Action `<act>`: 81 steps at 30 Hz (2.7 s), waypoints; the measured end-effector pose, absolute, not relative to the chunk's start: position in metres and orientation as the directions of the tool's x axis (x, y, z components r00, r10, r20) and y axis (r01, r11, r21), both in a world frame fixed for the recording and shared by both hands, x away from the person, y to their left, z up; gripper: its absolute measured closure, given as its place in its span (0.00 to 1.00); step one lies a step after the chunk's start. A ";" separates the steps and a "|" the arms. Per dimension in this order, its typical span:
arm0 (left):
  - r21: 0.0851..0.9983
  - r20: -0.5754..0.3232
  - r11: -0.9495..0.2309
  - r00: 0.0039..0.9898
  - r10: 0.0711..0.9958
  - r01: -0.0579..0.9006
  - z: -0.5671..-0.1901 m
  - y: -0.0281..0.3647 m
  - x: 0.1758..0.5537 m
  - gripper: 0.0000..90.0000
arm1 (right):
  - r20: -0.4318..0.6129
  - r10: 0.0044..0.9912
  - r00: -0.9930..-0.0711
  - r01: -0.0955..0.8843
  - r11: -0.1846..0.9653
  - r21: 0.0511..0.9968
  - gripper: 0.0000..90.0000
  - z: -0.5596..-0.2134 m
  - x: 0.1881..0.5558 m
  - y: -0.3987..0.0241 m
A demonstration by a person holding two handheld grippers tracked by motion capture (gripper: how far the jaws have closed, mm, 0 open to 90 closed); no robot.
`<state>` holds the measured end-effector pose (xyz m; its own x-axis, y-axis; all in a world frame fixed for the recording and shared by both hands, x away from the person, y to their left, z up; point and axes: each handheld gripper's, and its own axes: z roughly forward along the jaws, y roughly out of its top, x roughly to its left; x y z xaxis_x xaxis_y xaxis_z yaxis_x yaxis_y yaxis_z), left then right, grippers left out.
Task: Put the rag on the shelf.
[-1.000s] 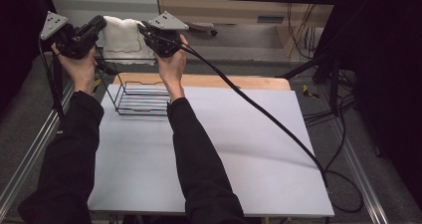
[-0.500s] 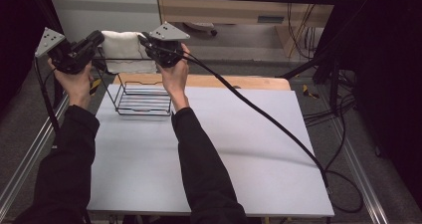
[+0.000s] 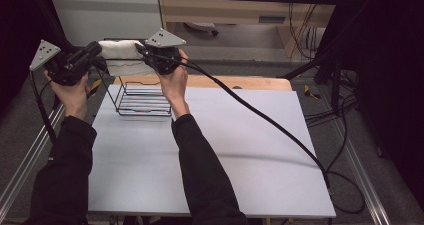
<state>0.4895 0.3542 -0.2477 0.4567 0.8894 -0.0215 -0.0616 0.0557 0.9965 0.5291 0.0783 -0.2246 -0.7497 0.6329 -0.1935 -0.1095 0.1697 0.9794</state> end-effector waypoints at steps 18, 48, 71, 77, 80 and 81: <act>1.000 0.000 0.006 0.478 0.879 -0.013 -0.261 0.355 0.468 0.93 | -0.180 0.585 -0.790 -0.077 0.197 0.977 0.86 -0.241 0.514 0.069; 0.993 0.015 -0.071 0.492 0.871 0.095 -0.280 0.358 0.461 0.93 | -0.106 0.562 -0.820 0.044 0.246 0.968 0.95 -0.264 0.506 0.060; 0.963 -0.079 -0.039 0.418 0.905 0.268 -0.266 0.362 0.475 0.55 | -0.083 0.595 -0.799 0.102 0.271 0.957 0.80 -0.279 0.512 0.061; 0.947 -0.070 -0.077 0.433 0.898 0.313 -0.274 0.357 0.481 0.74 | -0.036 0.604 -0.796 0.132 0.231 0.964 0.68 -0.274 0.512 0.059; 0.949 -0.064 -0.081 0.435 0.898 0.306 -0.276 0.354 0.482 0.78 | -0.026 0.613 -0.789 0.143 0.226 0.964 0.62 -0.273 0.513 0.059; 0.948 -0.061 -0.083 0.434 0.899 0.306 -0.277 0.354 0.482 0.78 | -0.016 0.621 -0.784 0.156 0.221 0.963 0.61 -0.273 0.514 0.059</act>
<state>0.4820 0.3538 -0.2769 0.4339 0.8988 -0.0615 0.3063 -0.0830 0.9483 0.5141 0.0590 -0.2734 -0.7839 0.6207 -0.0160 0.1556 0.2213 0.9627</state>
